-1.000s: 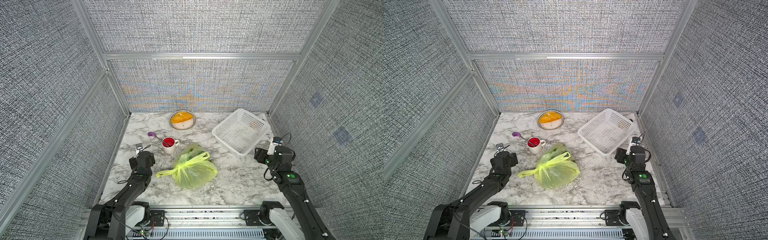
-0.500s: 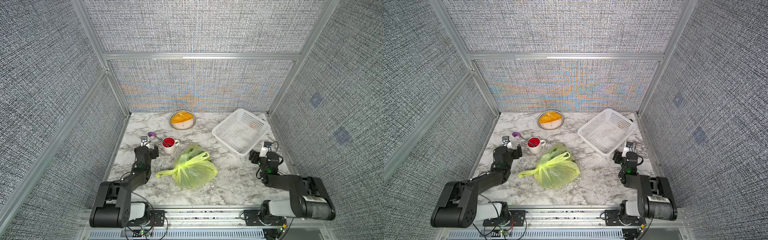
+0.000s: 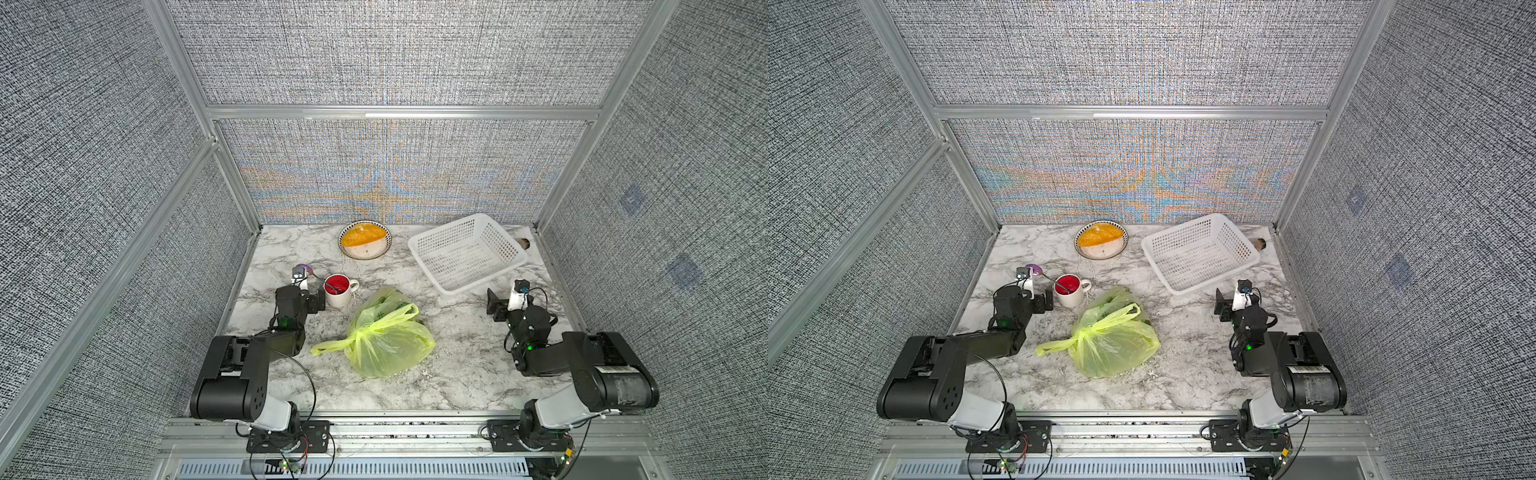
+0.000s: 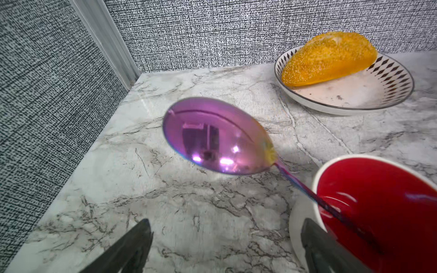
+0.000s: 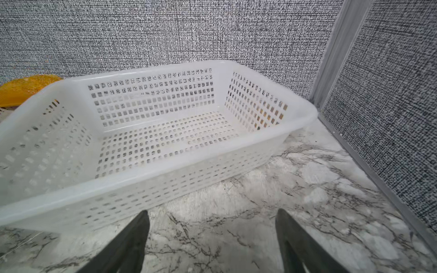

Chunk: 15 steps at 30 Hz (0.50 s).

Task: Place the pineapple into a plastic bag & tie a knot
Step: Reset both arms

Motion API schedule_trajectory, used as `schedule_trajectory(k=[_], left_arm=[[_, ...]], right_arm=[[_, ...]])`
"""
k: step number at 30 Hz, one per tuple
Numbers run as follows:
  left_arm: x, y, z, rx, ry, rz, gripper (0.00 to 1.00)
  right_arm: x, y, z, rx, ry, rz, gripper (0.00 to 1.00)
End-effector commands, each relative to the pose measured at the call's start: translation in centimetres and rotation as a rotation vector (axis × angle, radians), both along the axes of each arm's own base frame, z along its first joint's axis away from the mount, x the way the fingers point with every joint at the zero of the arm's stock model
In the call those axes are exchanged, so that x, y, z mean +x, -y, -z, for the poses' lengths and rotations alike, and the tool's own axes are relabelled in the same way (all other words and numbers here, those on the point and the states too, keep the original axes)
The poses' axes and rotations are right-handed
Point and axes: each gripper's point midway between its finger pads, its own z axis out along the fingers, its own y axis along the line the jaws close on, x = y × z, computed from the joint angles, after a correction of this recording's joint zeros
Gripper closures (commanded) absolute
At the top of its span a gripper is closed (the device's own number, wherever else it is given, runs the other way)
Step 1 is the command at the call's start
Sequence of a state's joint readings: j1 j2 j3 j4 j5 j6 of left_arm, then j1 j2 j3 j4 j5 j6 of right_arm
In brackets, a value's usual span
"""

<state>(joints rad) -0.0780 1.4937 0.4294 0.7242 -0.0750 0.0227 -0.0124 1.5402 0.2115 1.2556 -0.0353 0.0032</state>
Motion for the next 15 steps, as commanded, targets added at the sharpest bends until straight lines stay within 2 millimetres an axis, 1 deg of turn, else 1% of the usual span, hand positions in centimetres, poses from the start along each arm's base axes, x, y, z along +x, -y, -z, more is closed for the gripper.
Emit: schedule_trajectory(k=[1, 7, 9, 13, 15], left_arm=[[0.10, 0.11, -0.16, 0.009, 0.003, 0.010, 0.00], [0.76, 0.08, 0.36, -0.008, -0.031, 0.016, 0.00], [0.75, 0.05, 0.41, -0.011, -0.034, 0.018, 0.00], [0.28, -0.02, -0.16, -0.021, -0.007, 0.029, 0.00], [0.25, 0.30, -0.05, -0.022, -0.007, 0.043, 0.00]], right_arm=[[0.26, 0.16, -0.98, -0.006, 0.034, 0.008, 0.13], [0.43, 0.17, -0.85, -0.006, 0.022, 0.009, 0.06], [0.44, 0.15, -0.84, -0.008, 0.022, 0.009, 0.02], [0.44, 0.17, -0.87, -0.007, 0.022, 0.009, 0.02], [0.36, 0.18, -0.93, -0.007, 0.025, 0.010, 0.02]])
